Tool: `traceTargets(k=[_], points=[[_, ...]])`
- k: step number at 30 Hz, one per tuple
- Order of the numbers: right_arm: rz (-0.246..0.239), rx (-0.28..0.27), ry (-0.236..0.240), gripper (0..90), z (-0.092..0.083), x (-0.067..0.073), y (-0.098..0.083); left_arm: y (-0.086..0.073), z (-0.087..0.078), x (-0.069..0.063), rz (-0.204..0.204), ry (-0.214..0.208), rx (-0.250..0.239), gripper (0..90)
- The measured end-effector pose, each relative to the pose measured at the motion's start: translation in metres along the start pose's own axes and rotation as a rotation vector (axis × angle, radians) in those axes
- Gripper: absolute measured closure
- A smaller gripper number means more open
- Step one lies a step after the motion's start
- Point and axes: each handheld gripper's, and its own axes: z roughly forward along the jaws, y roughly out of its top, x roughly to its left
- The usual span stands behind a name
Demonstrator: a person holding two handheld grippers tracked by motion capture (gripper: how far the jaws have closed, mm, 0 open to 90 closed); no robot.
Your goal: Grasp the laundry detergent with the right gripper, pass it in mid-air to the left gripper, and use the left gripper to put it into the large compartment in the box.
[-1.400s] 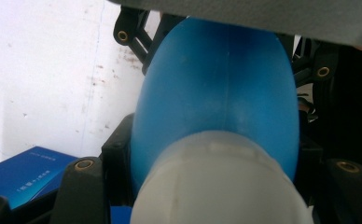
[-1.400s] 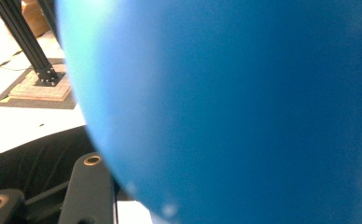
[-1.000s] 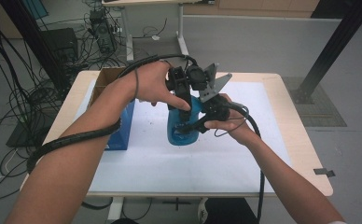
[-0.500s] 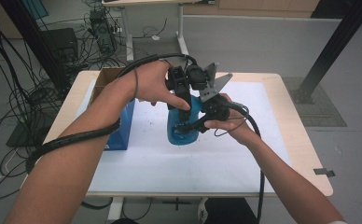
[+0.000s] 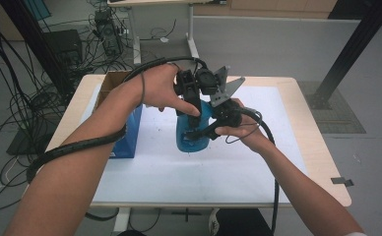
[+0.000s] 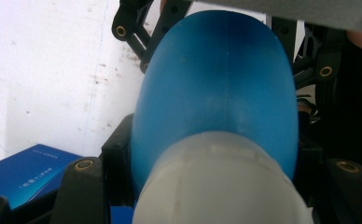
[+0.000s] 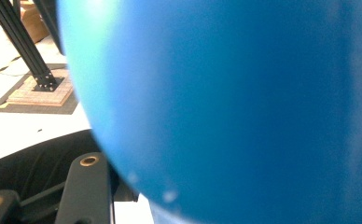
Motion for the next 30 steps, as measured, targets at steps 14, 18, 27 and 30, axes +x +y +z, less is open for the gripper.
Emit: traceTargets(k=[14,18,27,30], points=[[0.024,-0.003,-0.065,22.0,-0.013,-0.001,-0.006,-0.007,-0.004,0.004,-0.041,0.001,-0.002,37.4],[0.033,0.055,-0.090,17.2,-0.018,-0.001,-0.010,-0.014,-0.008,0.007,-0.070,0.015,0.010,37.4],[0.185,0.156,-0.192,5.5,-0.043,0.001,-0.013,-0.026,-0.021,0.015,-0.148,0.049,0.012,37.4],[0.215,0.180,-0.243,4.1,-0.052,0.001,-0.013,-0.032,-0.027,0.020,-0.188,0.064,0.011,37.3]])
